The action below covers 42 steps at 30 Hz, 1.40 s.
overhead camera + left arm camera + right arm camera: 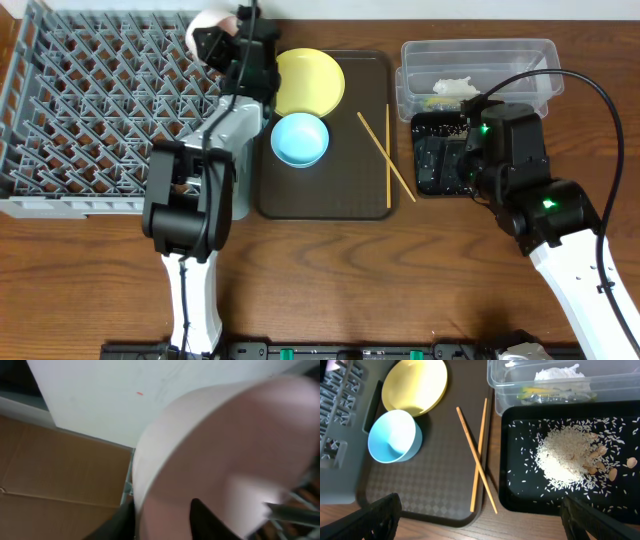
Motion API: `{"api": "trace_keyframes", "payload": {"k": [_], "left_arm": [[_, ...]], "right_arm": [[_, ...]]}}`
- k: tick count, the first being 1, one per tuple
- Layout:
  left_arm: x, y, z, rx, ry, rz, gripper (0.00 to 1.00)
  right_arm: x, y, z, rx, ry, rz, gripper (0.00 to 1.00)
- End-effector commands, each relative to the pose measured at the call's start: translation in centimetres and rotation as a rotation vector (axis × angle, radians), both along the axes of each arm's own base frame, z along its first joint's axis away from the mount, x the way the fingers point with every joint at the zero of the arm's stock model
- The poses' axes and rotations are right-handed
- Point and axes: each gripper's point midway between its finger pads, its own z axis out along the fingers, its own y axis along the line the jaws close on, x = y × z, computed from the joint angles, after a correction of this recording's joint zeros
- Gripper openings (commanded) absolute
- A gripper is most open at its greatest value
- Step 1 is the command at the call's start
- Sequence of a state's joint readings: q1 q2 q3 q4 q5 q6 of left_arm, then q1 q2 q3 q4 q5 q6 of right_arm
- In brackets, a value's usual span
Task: Sort waste into correct bins and load items into the dishwasher
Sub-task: 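Set the pink bowl into the rack and release it, then move the left gripper to the light-blue bowl on the tray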
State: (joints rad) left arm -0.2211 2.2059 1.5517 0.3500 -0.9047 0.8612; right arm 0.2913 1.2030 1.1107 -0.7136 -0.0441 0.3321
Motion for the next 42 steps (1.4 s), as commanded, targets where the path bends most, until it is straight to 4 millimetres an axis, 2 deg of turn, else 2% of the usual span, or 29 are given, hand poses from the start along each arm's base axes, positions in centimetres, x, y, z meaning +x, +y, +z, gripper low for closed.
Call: {"api": "trace_keyframes", "payload": {"k": [1, 6, 11, 15, 19, 23, 27, 31, 35, 39, 42], "left_arm": [[0.1, -2.1, -1.0, -0.015, 0.019, -0.047, 0.41], [-0.4, -3.0, -2.0, -0.043, 0.043, -0.047, 0.52], [-1.3, -2.6, -3.7, -0.089, 0.078, -0.013, 0.58], [-1.4, -2.6, -3.5, -0.125, 0.046, 0.0, 0.62], [-1.1, -3.6, -1.0, -0.154, -0.018, -0.031, 0.66], [-1.6, -5.2, 3.8, -0.255, -0.129, -0.073, 0.7], [-4.0, -7.3, 7.7, -0.504, -0.156, -0.16, 0.7], [-7.3, -9.4, 9.6, -0.806, -0.103, -0.233, 0.7], [-11.1, -11.2, 8.9, -1.01, 0.046, -0.251, 0.7], [-13.6, -11.9, 6.2, -1.066, 0.197, -0.205, 0.69], [-14.7, -11.6, 3.7, -1.088, 0.261, -0.126, 0.69]], "right_arm": [[0.3, -0.4, 0.2, -0.006, -0.008, -0.017, 0.99], [0.3, -0.4, 0.2, -0.006, -0.008, -0.017, 0.99], [0.3, -0.4, 0.2, -0.006, -0.008, -0.017, 0.99], [0.3, -0.4, 0.2, -0.006, -0.008, -0.017, 0.99], [0.3, -0.4, 0.2, -0.006, -0.008, -0.017, 0.99], [0.3, -0.4, 0.2, -0.006, -0.008, -0.017, 0.99], [0.3, -0.4, 0.2, -0.006, -0.008, -0.017, 0.99], [0.3, -0.4, 0.2, -0.006, -0.008, -0.017, 0.99], [0.3, -0.4, 0.2, -0.006, -0.008, -0.017, 0.99], [0.3, -0.4, 0.2, -0.006, -0.008, -0.017, 0.99], [0.3, -0.4, 0.2, -0.006, -0.008, -0.017, 0.99]]}}
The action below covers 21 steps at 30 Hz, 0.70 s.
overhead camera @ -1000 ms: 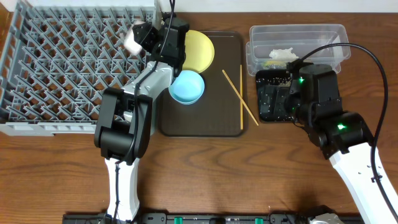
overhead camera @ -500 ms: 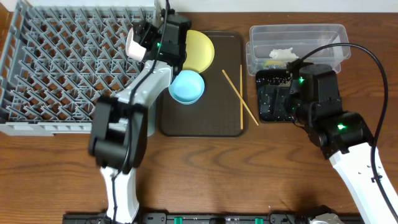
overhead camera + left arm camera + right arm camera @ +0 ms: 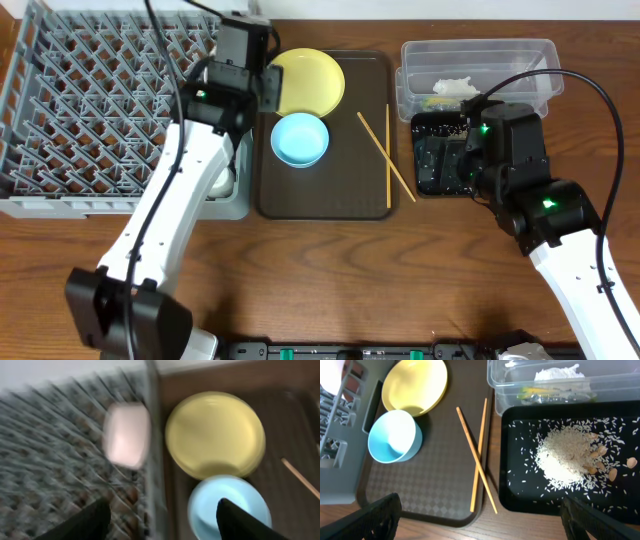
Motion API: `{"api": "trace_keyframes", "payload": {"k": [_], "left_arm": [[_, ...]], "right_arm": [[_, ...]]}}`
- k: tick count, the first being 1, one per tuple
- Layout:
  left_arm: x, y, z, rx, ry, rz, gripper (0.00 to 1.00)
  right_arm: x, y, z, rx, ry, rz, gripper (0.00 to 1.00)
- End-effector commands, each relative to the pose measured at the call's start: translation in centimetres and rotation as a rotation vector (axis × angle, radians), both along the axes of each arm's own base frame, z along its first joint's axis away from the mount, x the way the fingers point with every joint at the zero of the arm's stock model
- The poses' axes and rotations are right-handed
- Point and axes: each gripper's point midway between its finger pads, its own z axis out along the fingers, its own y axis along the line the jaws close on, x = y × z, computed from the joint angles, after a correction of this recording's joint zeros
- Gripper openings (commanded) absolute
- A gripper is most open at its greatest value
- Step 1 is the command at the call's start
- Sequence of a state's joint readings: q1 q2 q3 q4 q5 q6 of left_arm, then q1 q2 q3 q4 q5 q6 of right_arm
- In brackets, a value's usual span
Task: Sort waste into correct bins and load items into the dishwasher
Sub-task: 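Move the left gripper to the light-blue bowl on the tray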
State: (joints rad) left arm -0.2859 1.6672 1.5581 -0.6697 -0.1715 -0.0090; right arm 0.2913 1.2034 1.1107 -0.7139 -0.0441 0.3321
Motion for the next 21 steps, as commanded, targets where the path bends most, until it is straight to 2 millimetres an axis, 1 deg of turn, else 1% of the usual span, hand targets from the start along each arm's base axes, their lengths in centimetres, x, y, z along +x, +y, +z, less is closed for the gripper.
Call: {"api": "trace_keyframes", "payload": {"k": [1, 5, 7, 15, 19, 20, 21], "left_arm": [[-1.0, -1.3, -3.8, -0.111, 0.125, 0.019, 0.69], [-1.5, -3.0, -6.7, -0.203, 0.225, -0.044, 0.69], [-1.4, -3.5, -7.9, -0.228, 0.261, -0.056, 0.69], [-0.7, -3.6, -13.8, -0.217, 0.374, -0.021, 0.69], [-0.7, -3.6, -16.3, -0.206, 0.419, -0.014, 0.69], [-0.7, -3.6, -17.0, -0.203, 0.431, -0.012, 0.68], [-0.7, -3.6, -17.5, -0.2, 0.44, -0.01, 0.65]], "right_arm": [[0.3, -0.4, 0.2, -0.006, -0.009, -0.017, 0.99], [0.3, -0.4, 0.2, -0.005, -0.009, -0.017, 0.99], [0.3, -0.4, 0.2, -0.006, -0.009, -0.017, 0.99], [0.3, -0.4, 0.2, -0.006, -0.009, -0.017, 0.99], [0.3, -0.4, 0.2, -0.006, -0.009, -0.017, 0.99], [0.3, -0.4, 0.2, -0.005, -0.009, -0.017, 0.99], [0.3, -0.4, 0.2, -0.006, -0.009, -0.017, 0.99]]}}
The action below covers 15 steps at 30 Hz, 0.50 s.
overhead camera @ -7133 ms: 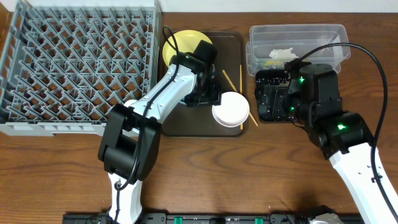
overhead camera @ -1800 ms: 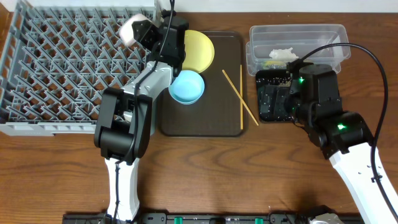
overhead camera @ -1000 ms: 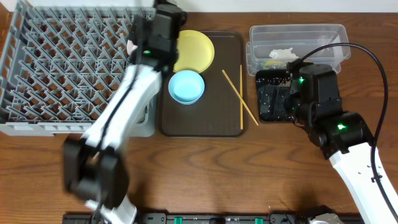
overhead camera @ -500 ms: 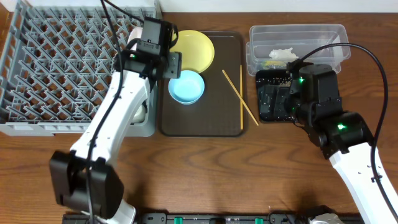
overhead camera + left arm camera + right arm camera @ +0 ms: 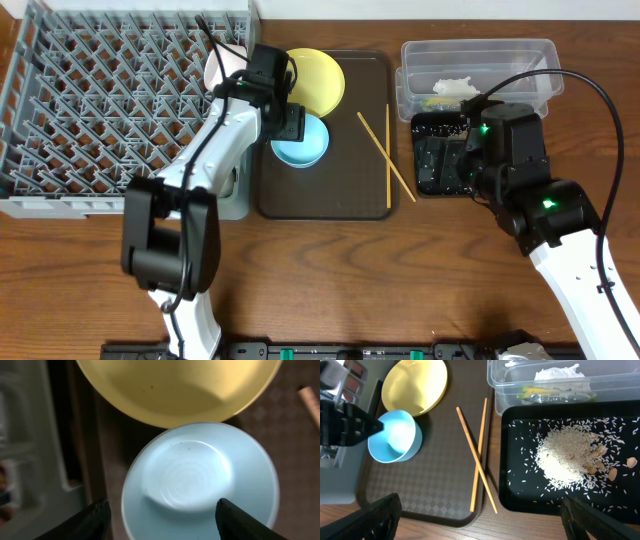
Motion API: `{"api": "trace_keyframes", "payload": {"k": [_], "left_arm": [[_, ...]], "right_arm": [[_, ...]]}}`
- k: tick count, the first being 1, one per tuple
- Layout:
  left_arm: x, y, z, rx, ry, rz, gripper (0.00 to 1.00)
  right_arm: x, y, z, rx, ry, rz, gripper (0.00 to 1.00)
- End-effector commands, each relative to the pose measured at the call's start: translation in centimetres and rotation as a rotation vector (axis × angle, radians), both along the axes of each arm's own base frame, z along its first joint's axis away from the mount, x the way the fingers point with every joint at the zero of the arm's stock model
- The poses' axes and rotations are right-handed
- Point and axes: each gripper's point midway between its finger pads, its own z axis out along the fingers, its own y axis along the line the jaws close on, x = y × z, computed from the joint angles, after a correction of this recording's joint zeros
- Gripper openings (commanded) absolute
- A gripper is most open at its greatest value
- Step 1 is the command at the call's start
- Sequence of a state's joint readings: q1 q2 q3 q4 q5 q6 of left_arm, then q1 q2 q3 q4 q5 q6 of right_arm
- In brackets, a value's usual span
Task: Sort waste into correct bins and load items into the dishwasher
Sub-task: 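Move the left gripper to the light-blue bowl on the tray, then grasp and lift the light-blue bowl with the left gripper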
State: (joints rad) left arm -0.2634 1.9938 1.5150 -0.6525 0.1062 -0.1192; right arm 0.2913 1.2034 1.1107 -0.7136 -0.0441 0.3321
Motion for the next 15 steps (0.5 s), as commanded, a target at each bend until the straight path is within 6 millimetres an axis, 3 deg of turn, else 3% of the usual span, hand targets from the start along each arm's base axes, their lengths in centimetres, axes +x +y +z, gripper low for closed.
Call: {"api": "trace_keyframes", "payload": {"k": [1, 9, 15], "left_arm": [[-0.3, 0.2, -1.8, -0.002, 0.044, 0.011, 0.64], [-0.3, 0.2, -2.8, 0.003, 0.061, 0.012, 0.54], [-0.4, 0.2, -2.9, 0.003, 0.062, 0.011, 0.29]], "right_arm": [[0.3, -0.4, 0.2, -0.006, -0.009, -0.017, 0.99], [0.3, -0.4, 0.2, -0.006, -0.009, -0.017, 0.99], [0.3, -0.4, 0.2, -0.006, -0.008, -0.017, 0.99]]}}
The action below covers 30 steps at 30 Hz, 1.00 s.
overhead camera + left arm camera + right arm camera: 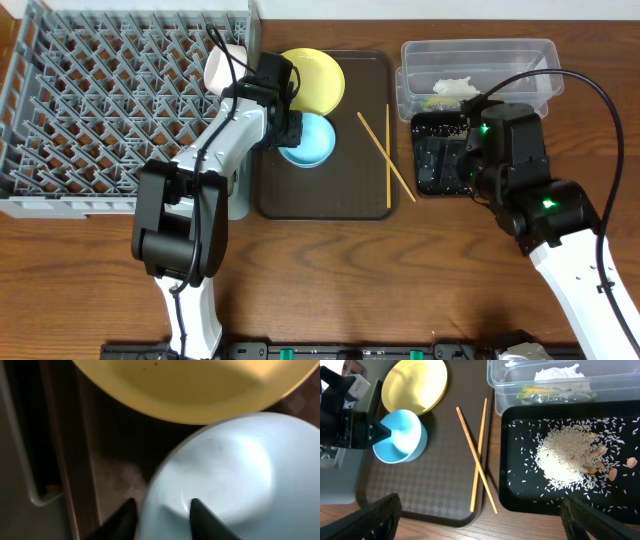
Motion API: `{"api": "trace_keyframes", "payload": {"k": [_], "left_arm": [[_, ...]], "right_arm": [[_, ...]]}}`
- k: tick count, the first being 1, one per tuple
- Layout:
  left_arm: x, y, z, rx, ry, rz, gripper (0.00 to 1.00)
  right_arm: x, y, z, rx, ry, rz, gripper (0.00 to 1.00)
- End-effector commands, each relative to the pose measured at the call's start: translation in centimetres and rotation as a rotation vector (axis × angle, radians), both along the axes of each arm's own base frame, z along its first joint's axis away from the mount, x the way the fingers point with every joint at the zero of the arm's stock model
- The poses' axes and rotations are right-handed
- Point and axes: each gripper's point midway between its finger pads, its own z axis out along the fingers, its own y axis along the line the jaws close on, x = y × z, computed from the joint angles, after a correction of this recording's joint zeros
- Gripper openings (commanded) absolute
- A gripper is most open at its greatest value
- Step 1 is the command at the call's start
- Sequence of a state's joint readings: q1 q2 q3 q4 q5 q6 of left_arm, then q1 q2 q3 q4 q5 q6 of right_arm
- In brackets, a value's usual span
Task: Sort waste into correct bins and load items into the dishwasher
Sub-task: 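Grasp and lift the light-blue bowl with the left gripper, then place the light-blue bowl into the rack and release it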
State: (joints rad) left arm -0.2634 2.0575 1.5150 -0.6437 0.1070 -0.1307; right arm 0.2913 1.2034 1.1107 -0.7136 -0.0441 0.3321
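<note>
A light blue bowl (307,140) sits on the brown tray (330,195), touching the yellow plate (312,80) behind it. My left gripper (283,132) is at the bowl's left rim. In the left wrist view its fingers (200,516) straddle the rim of the blue bowl (225,475), one inside and one outside, shut on it. A pink cup (225,65) lies in the grey dish rack (100,110) at its right edge. Two chopsticks (385,155) lie crossed on the tray's right side. My right gripper (480,510) hangs open above the tray's front right corner.
A clear bin (480,60) holding crumpled paper and wrappers stands at the back right. In front of it a black bin (570,455) holds rice and nuts. The rack's wall borders the tray on the left.
My left gripper has dropped lower and narrowed from wide open over the blue bowl onto its left rim. The bowl has shifted slightly right. The right arm is unchanged.
My left gripper first held the pink cup over the rack's far right corner. Then the cup lay in the rack and the gripper was open above it. It stood open over the blue bowl afterwards, and now grips the bowl's rim.
</note>
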Motion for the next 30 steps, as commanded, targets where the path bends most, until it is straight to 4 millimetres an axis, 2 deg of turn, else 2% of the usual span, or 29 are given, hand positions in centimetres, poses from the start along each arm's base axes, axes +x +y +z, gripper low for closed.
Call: {"api": "trace_keyframes", "payload": {"k": [1, 3, 5, 8, 11, 14, 19, 22, 25, 30], "left_arm": [[-0.2, 0.1, -0.2, -0.007, 0.01, 0.001, 0.28], [-0.4, 0.2, -0.2, -0.006, 0.018, 0.007, 0.2], [-0.5, 0.0, -0.2, -0.021, 0.025, 0.016, 0.08], [-0.2, -0.4, 1.1, -0.042, 0.005, 0.01, 0.07], [0.6, -0.5, 4.4, -0.058, -0.063, 0.006, 0.07], [1.6, 0.3, 9.8, -0.047, -0.201, 0.018, 0.07], [2.2, 4.8, 18.9, 0.145, -0.475, 0.092, 0.07], [1.9, 7.9, 22.7, 0.312, -0.581, 0.127, 0.07], [1.8, 10.9, 24.8, 0.508, -0.626, 0.166, 0.07], [1.3, 15.7, 25.0, 0.778, -0.573, 0.244, 0.07]], "right_arm": [[0.3, -0.4, 0.2, -0.006, -0.008, -0.017, 0.99], [0.3, -0.4, 0.2, -0.006, -0.008, -0.017, 0.99], [0.3, -0.4, 0.2, -0.006, -0.008, -0.017, 0.99], [0.3, -0.4, 0.2, -0.006, -0.008, -0.017, 0.99], [0.3, -0.4, 0.2, -0.006, -0.009, -0.017, 0.99], [0.3, -0.4, 0.2, -0.006, -0.008, -0.017, 0.99], [0.3, -0.4, 0.2, -0.006, -0.008, -0.017, 0.99], [0.3, -0.4, 0.2, -0.006, -0.008, -0.017, 0.99], [0.3, -0.4, 0.2, -0.006, -0.008, -0.017, 0.99], [0.3, -0.4, 0.2, -0.006, -0.008, -0.017, 0.99]]}}
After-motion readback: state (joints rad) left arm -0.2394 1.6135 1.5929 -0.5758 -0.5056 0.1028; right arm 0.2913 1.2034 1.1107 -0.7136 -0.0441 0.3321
